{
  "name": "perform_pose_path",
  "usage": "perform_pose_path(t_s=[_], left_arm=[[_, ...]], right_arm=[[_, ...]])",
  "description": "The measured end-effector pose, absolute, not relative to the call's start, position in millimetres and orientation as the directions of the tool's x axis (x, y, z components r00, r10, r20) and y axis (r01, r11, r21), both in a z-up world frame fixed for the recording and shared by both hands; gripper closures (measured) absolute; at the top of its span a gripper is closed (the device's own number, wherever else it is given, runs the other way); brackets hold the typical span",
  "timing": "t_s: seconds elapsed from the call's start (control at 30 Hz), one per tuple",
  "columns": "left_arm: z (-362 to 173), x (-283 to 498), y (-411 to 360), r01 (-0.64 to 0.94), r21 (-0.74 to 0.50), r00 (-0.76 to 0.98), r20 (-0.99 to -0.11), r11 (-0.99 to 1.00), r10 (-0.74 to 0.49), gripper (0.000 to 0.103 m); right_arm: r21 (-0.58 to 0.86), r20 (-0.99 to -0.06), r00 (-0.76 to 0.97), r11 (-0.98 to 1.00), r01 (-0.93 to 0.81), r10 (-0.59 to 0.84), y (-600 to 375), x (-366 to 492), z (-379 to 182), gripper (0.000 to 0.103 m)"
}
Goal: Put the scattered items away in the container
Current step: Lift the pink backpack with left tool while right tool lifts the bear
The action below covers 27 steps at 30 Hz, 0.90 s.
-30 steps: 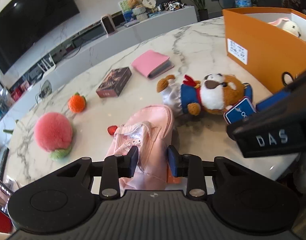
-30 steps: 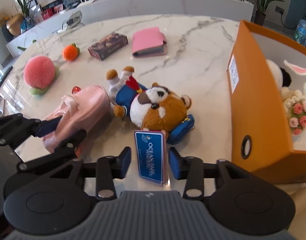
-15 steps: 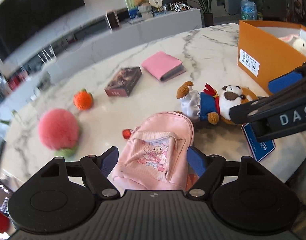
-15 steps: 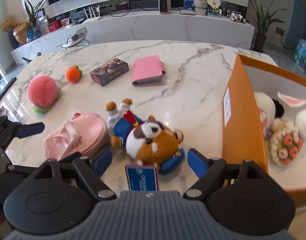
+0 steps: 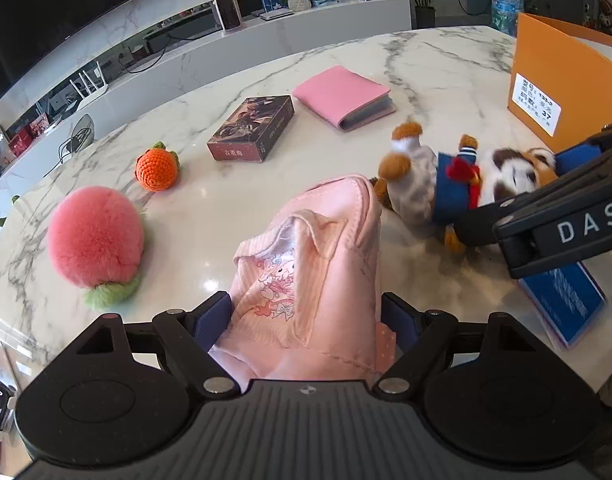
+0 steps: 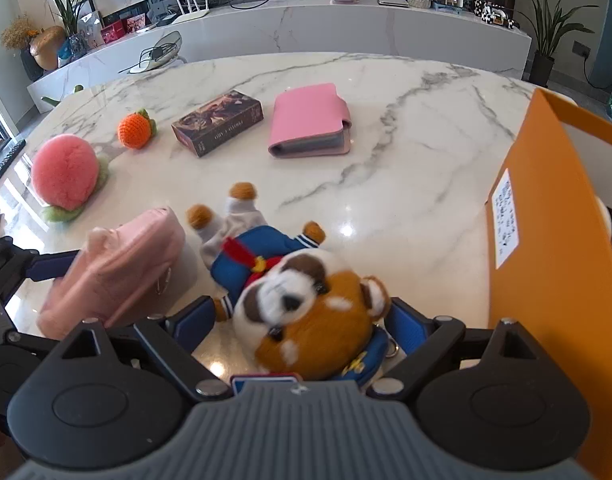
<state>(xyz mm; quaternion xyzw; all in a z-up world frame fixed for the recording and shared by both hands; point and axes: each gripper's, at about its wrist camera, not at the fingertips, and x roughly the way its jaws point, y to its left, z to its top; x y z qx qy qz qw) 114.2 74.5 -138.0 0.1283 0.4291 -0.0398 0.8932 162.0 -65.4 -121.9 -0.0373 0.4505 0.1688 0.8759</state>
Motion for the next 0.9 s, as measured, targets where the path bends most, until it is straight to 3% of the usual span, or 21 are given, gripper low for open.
perform_pose_path(t_s=[0.13, 0.3, 0.43, 0.63, 0.9], left_arm=[[-138, 114, 80, 0.154, 0.187, 0.645, -0.763, 0.97, 0.045, 0.021], [-135, 113, 85, 0.137, 0.159, 0.661, -0.75, 0.978, 0.03, 0.033], [-130, 110, 85, 0.124, 0.16, 0.676, -0.736, 0.979, 0.035, 0.051], [-121, 104, 84, 0.105, 0.142, 0.68, -0.732, 0.984, 0.033, 0.069], [-100, 92, 81, 0.075, 0.147, 0.717, -0.695, 0.986, 0.049, 0.073]], right_arm=[[0.103, -0.803, 0.53, 0.939, -0.327, 0.273, -64, 167, -127, 0.019], [0.12, -0.798, 0.527, 0.934, -0.337, 0.293, -62, 166, -126, 0.04], [0.117, -0.802, 0.526, 0.937, -0.329, 0.285, -62, 165, -125, 0.042], [0.117, -0.784, 0.551, 0.94, -0.32, 0.285, -65, 159, -114, 0.043], [0.112, -0.753, 0.592, 0.942, -0.315, 0.287, -70, 144, -94, 0.043]])
